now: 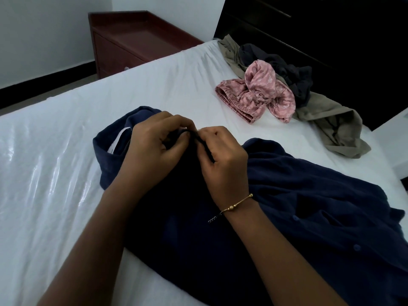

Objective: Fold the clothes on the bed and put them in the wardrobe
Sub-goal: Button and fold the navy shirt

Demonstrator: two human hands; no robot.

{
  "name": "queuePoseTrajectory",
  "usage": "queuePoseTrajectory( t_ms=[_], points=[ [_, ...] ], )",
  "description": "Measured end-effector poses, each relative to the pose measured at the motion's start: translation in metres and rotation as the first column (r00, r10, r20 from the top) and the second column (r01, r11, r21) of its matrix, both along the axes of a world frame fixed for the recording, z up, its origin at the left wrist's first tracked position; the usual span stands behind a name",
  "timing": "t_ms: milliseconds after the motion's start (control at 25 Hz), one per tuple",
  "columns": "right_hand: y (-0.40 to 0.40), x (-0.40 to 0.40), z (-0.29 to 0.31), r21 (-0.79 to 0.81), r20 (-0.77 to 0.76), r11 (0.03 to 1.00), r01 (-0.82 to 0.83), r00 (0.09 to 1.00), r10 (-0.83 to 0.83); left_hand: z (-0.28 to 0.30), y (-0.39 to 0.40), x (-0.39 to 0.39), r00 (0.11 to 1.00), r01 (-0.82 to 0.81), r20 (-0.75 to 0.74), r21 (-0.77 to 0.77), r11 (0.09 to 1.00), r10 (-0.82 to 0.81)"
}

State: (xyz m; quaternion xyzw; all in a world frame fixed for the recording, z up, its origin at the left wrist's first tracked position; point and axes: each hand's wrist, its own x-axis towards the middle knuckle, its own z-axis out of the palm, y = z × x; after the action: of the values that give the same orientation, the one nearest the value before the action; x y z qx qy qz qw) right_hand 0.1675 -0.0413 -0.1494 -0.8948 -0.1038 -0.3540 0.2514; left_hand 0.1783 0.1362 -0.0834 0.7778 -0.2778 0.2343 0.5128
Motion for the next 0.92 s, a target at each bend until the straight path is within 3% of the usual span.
queuePoseTrajectory(
  t_ms=[120, 240, 440, 560, 680, 760, 840, 920],
  points=[
    [0.010, -0.005, 0.001, -0.046, 0.034, 0.998, -0.048, 0.998, 0.049, -0.001, -0.004, 0.000, 0.972, -0.055, -0.235, -0.177, 0.983, 0.012],
    [0.005, -0.004, 0.004, -0.017, -0.081, 0.989, -0.145, 0.986, 0.143, -0.003, 0.002, 0.004, 0.948, -0.184, -0.311, -0.342, 0.921, 0.074],
    [-0.053, 0.004, -0.003, -0.085, -0.269, 0.994, -0.073, 0.962, 0.048, -0.016, 0.016, 0.012, 0.929, -0.309, -0.241, -0.087, 0.947, 0.281],
    [-0.067, 0.003, -0.012, -0.152, -0.348, 0.988, -0.004, 0.936, -0.050, -0.019, 0.022, 0.017, 0.907, -0.344, -0.283, -0.075, 0.936, 0.311],
    [-0.061, 0.004, -0.017, -0.238, -0.370, 0.970, 0.040, 0.920, -0.129, -0.020, 0.024, 0.020, 0.851, -0.383, -0.427, -0.107, 0.918, 0.305],
    [-0.056, 0.005, -0.018, -0.286, -0.357, 0.957, 0.048, 0.921, -0.153, -0.023, 0.025, 0.020, 0.872, -0.377, -0.342, -0.013, 0.926, 0.350],
    [-0.052, 0.008, -0.023, -0.364, -0.333, 0.930, 0.050, 0.926, -0.180, -0.018, 0.023, 0.017, 0.890, -0.422, -0.097, 0.189, 0.887, 0.445],
    [-0.048, 0.012, -0.027, -0.410, -0.358, 0.912, 0.002, 0.919, -0.163, -0.010, 0.012, 0.010, 0.917, -0.396, 0.138, 0.219, 0.892, 0.373]
  ],
)
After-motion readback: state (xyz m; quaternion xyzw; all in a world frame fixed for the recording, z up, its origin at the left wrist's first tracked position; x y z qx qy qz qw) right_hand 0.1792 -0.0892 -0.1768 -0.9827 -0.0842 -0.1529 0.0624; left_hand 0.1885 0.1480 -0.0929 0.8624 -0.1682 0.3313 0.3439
